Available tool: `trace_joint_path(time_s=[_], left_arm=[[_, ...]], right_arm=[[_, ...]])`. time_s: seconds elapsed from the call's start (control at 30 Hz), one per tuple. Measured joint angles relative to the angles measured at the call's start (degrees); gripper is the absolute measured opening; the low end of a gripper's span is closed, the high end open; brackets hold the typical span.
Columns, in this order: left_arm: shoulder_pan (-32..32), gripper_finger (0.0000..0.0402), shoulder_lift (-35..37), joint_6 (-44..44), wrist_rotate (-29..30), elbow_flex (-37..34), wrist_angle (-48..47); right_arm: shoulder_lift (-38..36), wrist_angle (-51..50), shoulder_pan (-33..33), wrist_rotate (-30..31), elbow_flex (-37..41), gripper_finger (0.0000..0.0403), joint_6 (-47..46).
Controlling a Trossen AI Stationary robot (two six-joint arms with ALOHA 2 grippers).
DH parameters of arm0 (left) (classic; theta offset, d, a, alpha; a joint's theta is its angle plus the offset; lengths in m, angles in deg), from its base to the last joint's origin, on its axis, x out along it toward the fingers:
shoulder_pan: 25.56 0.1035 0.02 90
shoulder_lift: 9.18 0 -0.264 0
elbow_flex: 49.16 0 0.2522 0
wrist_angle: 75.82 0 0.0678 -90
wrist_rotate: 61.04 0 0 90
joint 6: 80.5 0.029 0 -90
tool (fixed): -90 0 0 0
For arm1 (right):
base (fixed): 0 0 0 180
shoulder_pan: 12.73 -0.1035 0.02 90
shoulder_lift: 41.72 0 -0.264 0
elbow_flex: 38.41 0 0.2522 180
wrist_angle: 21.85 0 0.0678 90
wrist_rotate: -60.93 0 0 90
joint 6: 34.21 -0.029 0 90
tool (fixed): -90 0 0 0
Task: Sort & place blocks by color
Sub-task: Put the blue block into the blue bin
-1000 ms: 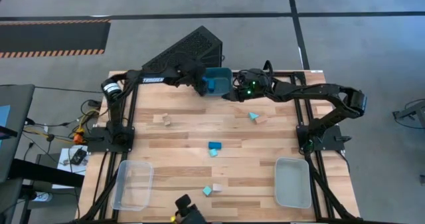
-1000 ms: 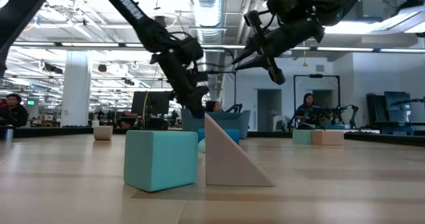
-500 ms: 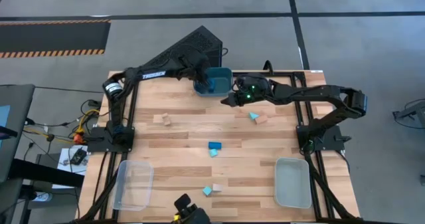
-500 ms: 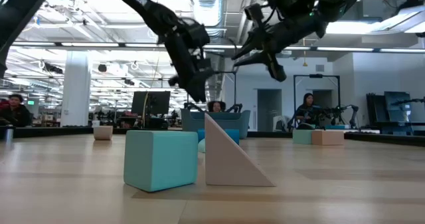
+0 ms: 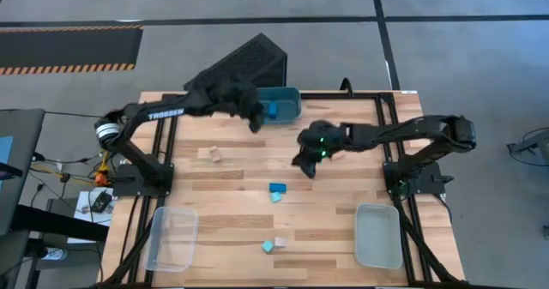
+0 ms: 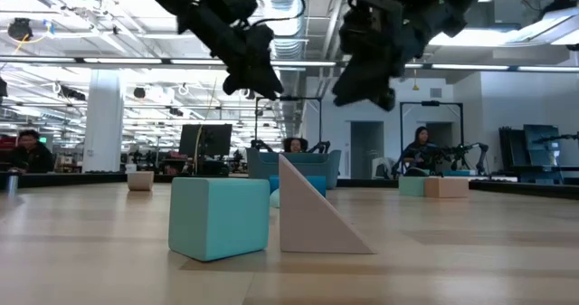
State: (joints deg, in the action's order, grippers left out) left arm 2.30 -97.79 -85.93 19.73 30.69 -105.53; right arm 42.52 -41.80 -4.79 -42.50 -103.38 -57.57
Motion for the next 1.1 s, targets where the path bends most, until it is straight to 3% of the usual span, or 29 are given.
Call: trace_joint_path(time_s=[0.17,0.33,0.47,0.7,0.93,1.1], left_arm=[[-7.6,0.0151,5.3,-3.3,3.2,-7.5,1.9],[-14.7,0.0151,6.3,-9.6,6.7,-9.7,1.7],[-19.8,0.0151,6.0,-15.0,8.3,-10.1,1.2],[-26.6,0.0173,6.1,-21.4,11.0,-10.1,0.8],[-30.3,0.0227,6.1,-25.7,13.7,-10.1,-2.9],[-31.9,0.0244,6.1,-27.3,14.2,-10.1,-6.4]], right_arm=[[5.5,1.5,-4.9,0.2,-0.2,0.0201,5.7],[11.2,3.6,-7.8,4.8,-0.3,0.0285,8.8],[15.3,5.1,-8.9,5.0,-0.1,0.0321,9.9],[21.1,12.0,-9.4,4.8,-0.2,0.0323,9.9],[25.1,17.2,-8.5,4.7,-0.3,0.0302,6.3],[26.4,19.4,-8.5,4.8,-0.4,0.0274,5.5]])
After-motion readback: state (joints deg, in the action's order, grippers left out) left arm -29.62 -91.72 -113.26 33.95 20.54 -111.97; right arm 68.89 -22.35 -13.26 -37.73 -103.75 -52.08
